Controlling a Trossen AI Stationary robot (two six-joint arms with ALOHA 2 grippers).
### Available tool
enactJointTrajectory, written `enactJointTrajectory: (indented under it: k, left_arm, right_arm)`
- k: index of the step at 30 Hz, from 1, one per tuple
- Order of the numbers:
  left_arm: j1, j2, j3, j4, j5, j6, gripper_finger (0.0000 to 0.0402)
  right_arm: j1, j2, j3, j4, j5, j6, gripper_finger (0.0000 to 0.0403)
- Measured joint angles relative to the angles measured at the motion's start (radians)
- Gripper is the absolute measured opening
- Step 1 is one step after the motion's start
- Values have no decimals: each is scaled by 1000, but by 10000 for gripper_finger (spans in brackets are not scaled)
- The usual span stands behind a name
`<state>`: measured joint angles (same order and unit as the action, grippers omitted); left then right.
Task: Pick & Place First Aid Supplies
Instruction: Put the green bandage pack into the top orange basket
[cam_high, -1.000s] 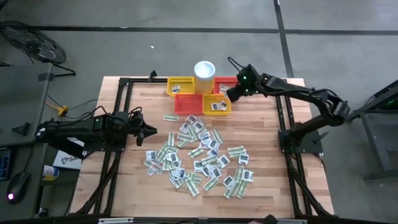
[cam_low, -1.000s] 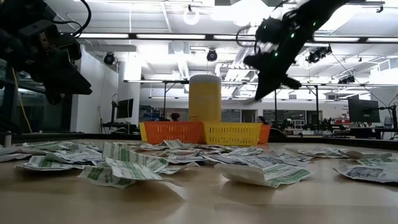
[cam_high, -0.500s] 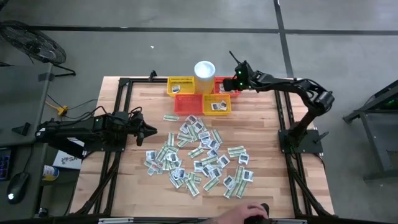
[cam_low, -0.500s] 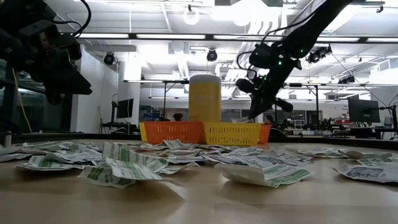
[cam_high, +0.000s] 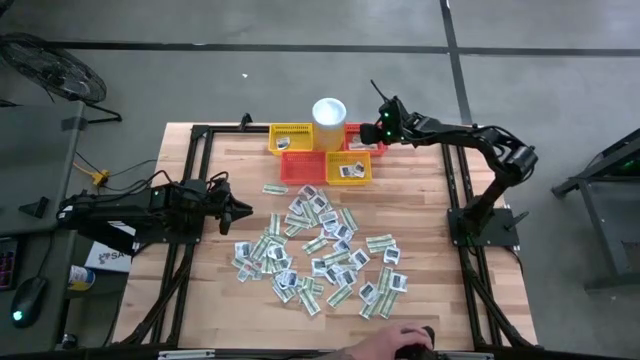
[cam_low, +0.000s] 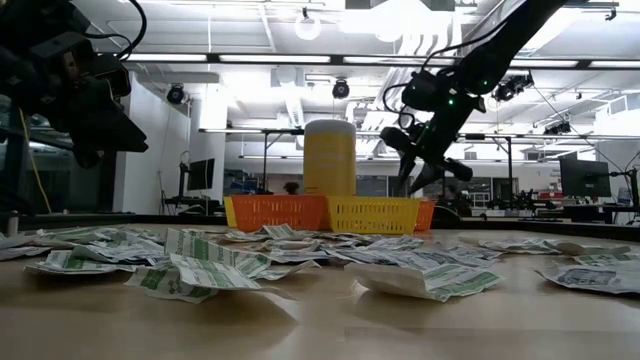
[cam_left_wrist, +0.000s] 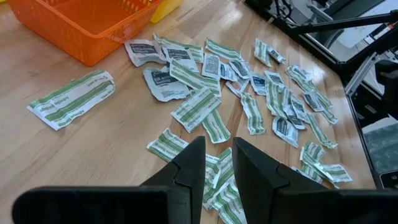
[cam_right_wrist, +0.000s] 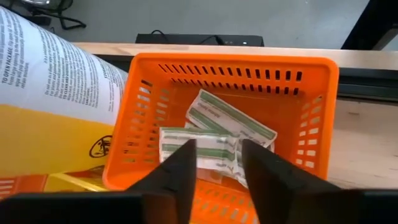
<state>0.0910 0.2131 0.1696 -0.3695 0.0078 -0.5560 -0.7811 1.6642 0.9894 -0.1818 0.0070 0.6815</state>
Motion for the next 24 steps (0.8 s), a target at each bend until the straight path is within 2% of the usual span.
enactJointTrajectory:
  k: [4, 8, 15, 19, 24]
  left_arm:
    - [0, 0, 0, 0, 0, 0, 80]
    - [0, 0, 0, 0, 0, 0, 80]
    - [0, 0, 0, 0, 0, 0, 80]
    - [0, 0, 0, 0, 0, 0, 80]
    - [0, 0, 0, 0, 0, 0, 80]
  right_arm:
    - [13, -25, 0, -19, -10, -8, 169]
    - [44, -97, -5, -115, 4, -32, 188]
    - [134, -224, -6, -438, -8, -45, 184]
    - [215, -279, -6, -585, -59, -52, 178]
    - [324, -336, -58, -651, -74, 13, 173]
